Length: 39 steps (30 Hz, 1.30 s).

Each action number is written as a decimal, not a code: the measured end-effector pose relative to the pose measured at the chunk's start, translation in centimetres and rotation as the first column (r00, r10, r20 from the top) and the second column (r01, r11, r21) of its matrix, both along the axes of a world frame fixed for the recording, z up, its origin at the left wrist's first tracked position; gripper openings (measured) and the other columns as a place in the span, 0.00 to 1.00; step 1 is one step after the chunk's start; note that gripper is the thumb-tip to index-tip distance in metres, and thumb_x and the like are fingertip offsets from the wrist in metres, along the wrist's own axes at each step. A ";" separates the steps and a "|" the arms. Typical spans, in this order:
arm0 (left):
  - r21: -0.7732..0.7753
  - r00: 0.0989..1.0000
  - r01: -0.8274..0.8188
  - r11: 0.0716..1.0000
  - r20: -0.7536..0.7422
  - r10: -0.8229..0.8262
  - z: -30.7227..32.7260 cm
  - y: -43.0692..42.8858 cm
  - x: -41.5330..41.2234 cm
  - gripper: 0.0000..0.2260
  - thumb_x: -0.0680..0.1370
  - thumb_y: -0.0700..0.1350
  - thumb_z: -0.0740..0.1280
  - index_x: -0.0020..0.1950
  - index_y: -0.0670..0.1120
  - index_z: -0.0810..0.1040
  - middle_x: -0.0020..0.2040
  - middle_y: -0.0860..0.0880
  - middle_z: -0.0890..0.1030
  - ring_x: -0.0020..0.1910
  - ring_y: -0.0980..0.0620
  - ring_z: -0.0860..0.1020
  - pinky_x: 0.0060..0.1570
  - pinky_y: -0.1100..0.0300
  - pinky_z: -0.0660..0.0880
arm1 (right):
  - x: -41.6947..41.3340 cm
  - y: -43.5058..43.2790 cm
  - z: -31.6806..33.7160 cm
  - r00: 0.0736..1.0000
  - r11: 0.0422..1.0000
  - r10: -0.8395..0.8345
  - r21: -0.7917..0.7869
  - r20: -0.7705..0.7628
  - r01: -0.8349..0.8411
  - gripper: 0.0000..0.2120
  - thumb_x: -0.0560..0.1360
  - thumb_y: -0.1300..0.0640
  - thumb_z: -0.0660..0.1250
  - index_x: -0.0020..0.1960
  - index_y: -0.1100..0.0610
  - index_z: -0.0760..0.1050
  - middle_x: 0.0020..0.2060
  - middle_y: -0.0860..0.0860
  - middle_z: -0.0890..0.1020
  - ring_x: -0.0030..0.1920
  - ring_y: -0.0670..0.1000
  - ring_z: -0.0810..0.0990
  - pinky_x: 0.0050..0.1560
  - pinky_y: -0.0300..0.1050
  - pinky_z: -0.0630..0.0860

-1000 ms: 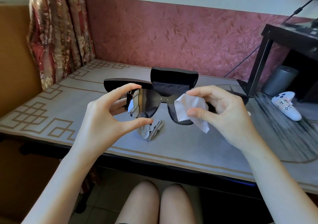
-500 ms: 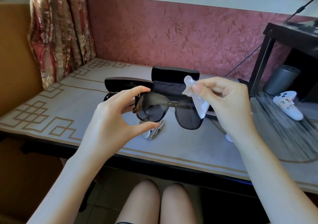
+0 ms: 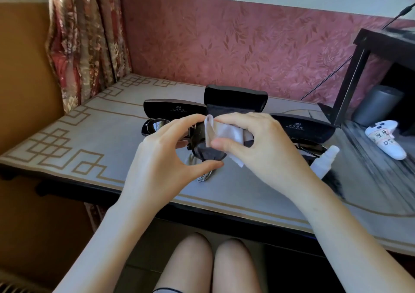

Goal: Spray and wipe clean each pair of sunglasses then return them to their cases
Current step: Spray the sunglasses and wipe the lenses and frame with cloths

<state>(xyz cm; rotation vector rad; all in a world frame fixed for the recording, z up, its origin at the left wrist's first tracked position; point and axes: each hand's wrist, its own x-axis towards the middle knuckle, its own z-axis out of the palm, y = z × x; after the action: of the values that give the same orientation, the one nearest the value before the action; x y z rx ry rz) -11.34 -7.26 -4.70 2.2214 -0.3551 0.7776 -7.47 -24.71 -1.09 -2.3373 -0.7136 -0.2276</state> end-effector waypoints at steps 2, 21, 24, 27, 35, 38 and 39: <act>0.014 1.000 0.005 1.000 0.011 -0.005 -0.1 -0.3 -0.1 0.31 0.65 0.62 0.71 0.65 0.50 0.75 0.55 0.61 0.79 0.55 0.63 0.78 0.56 0.73 0.73 | 0.3 0.1 0.0 1.000 0.998 0.011 0.060 0.009 -0.011 0.09 0.71 0.44 0.72 0.49 0.45 0.81 0.41 0.47 0.82 0.51 0.51 0.75 0.54 0.48 0.71; -0.012 0.999 -0.051 0.999 -0.020 0.050 -0.7 -1.2 -0.2 0.34 0.61 0.65 0.70 0.64 0.54 0.71 0.54 0.64 0.77 0.57 0.65 0.76 0.55 0.66 0.76 | 0.6 1.2 1.2 0.991 0.973 -0.069 0.210 -0.116 0.093 0.26 0.67 0.39 0.73 0.32 0.63 0.75 0.32 0.66 0.76 0.29 0.51 0.65 0.33 0.47 0.62; -0.010 0.998 -0.065 0.998 -0.012 0.065 -0.9 -1.2 -0.1 0.34 0.60 0.66 0.68 0.63 0.55 0.69 0.53 0.64 0.77 0.55 0.64 0.77 0.52 0.63 0.77 | 0.1 1.4 1.2 0.991 0.988 -0.109 0.100 -0.072 0.116 0.23 0.63 0.37 0.74 0.34 0.58 0.78 0.32 0.58 0.74 0.32 0.49 0.69 0.33 0.45 0.64; -0.013 0.996 -0.084 0.996 -0.004 0.084 -1.1 -1.3 -0.2 0.34 0.60 0.67 0.67 0.62 0.55 0.70 0.53 0.61 0.80 0.53 0.63 0.78 0.51 0.64 0.76 | -0.2 1.9 1.1 0.987 0.987 -0.164 -0.007 -0.007 0.164 0.23 0.60 0.34 0.75 0.35 0.53 0.77 0.37 0.46 0.71 0.45 0.48 0.71 0.37 0.39 0.64; 0.004 0.997 -0.081 0.997 -0.001 0.081 -1.0 -1.1 -0.4 0.39 0.61 0.65 0.70 0.69 0.53 0.67 0.54 0.66 0.75 0.54 0.64 0.76 0.51 0.61 0.78 | 0.2 2.2 1.3 0.981 0.983 -0.182 0.010 0.069 0.182 0.30 0.62 0.32 0.72 0.30 0.60 0.73 0.26 0.48 0.68 0.32 0.45 0.66 0.32 0.37 0.57; 0.025 0.998 -0.056 0.998 -0.011 0.056 -0.6 -0.9 -0.5 0.46 0.61 0.63 0.73 0.75 0.59 0.57 0.55 0.72 0.70 0.55 0.68 0.75 0.52 0.70 0.74 | 0.0 2.3 0.9 0.976 0.979 -0.179 -0.074 0.126 0.189 0.27 0.62 0.31 0.72 0.31 0.56 0.73 0.26 0.46 0.67 0.34 0.48 0.67 0.32 0.40 0.56; 0.042 0.999 -0.052 0.998 -0.002 0.052 -0.6 -0.9 -0.5 0.43 0.61 0.64 0.72 0.74 0.60 0.59 0.56 0.71 0.72 0.55 0.68 0.75 0.53 0.69 0.74 | -0.1 2.2 0.8 0.975 0.978 -0.172 -0.096 0.141 0.187 0.26 0.63 0.31 0.72 0.32 0.54 0.74 0.27 0.46 0.68 0.36 0.49 0.68 0.32 0.40 0.57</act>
<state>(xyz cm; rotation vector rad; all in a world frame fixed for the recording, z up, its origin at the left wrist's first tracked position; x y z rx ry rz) -11.83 -8.13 -5.27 2.2787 -0.3154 0.8011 -7.53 -22.46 -0.25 -2.5119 -0.5894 -0.4372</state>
